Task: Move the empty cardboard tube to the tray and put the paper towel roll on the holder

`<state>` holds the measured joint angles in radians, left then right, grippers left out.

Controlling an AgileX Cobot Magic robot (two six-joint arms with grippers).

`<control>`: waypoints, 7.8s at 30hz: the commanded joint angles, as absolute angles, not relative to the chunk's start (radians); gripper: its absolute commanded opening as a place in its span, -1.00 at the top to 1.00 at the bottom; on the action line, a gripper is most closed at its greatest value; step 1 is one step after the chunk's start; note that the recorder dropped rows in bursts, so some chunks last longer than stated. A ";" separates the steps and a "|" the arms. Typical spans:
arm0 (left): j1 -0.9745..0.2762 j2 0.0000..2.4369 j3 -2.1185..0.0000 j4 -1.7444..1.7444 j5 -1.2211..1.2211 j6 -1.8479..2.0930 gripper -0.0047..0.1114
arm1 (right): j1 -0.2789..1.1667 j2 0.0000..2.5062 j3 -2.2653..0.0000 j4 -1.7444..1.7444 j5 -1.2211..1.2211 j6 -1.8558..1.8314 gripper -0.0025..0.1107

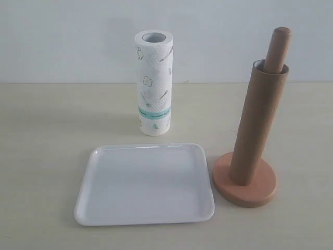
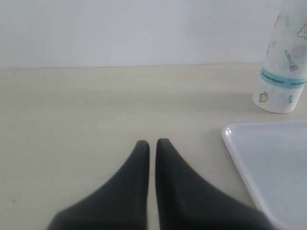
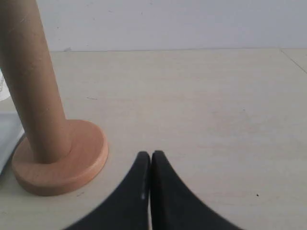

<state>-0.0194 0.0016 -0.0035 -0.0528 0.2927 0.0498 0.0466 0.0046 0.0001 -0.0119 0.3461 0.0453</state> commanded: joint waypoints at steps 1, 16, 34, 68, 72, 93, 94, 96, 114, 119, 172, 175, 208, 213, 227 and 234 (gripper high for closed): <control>-0.022 0.000 0.000 -0.051 0.292 0.053 0.85 | 0.041 0.000 0.000 -0.011 0.333 0.044 0.96; -0.022 0.000 0.000 -0.051 0.292 0.053 0.85 | 0.041 0.000 0.000 -0.011 0.333 0.044 0.96; -0.022 0.000 0.000 -0.051 0.292 0.053 0.85 | 0.041 0.000 0.000 -0.011 0.112 0.044 0.96; -0.022 0.000 0.000 -0.051 0.292 0.053 0.85 | 0.048 0.506 -0.292 -0.023 -0.197 0.079 0.96; -0.022 0.000 0.000 -0.051 0.292 0.053 0.85 | 0.121 0.688 -0.292 -0.146 -0.232 0.097 0.96; -0.022 0.000 0.000 -0.051 0.292 0.053 0.85 | 0.509 1.048 -0.292 -0.176 -0.308 0.170 -0.22; -0.022 0.000 0.000 -0.051 0.292 0.053 0.85 | 0.509 1.048 -0.292 -0.154 -0.308 0.155 -0.37; -0.022 0.000 0.000 -0.051 0.292 0.053 0.85 | 0.509 1.048 -0.292 -0.112 -0.325 0.124 -0.47; -0.022 0.000 0.000 -0.051 0.292 0.053 0.85 | 0.509 1.053 -0.292 0.241 -0.529 -0.147 -0.44; -0.022 0.000 0.000 -0.051 0.292 0.053 0.85 | 0.509 1.181 -0.358 0.233 -0.548 -0.178 -0.44; -0.022 0.000 0.000 -0.051 0.292 0.053 0.85 | 0.509 0.972 -1.423 0.237 0.200 -0.404 0.96; -0.022 0.000 0.000 -0.051 0.292 0.053 0.85 | 0.509 0.972 -1.451 0.237 0.257 -0.409 0.96; -0.022 0.000 0.000 -0.051 0.292 0.053 0.85 | 0.984 1.925 -1.659 -0.134 0.883 -0.540 0.96; -0.022 0.000 0.000 -0.051 0.292 0.053 0.85 | 1.007 2.084 -1.840 -0.270 1.045 -0.581 0.96; -0.022 0.000 0.000 -0.051 0.292 0.053 0.85 | 1.008 2.257 -1.913 -0.200 1.074 -0.662 0.86; -0.022 0.000 0.000 -0.051 0.292 0.053 0.85 | 1.008 2.266 -1.913 -0.172 1.066 -0.655 0.13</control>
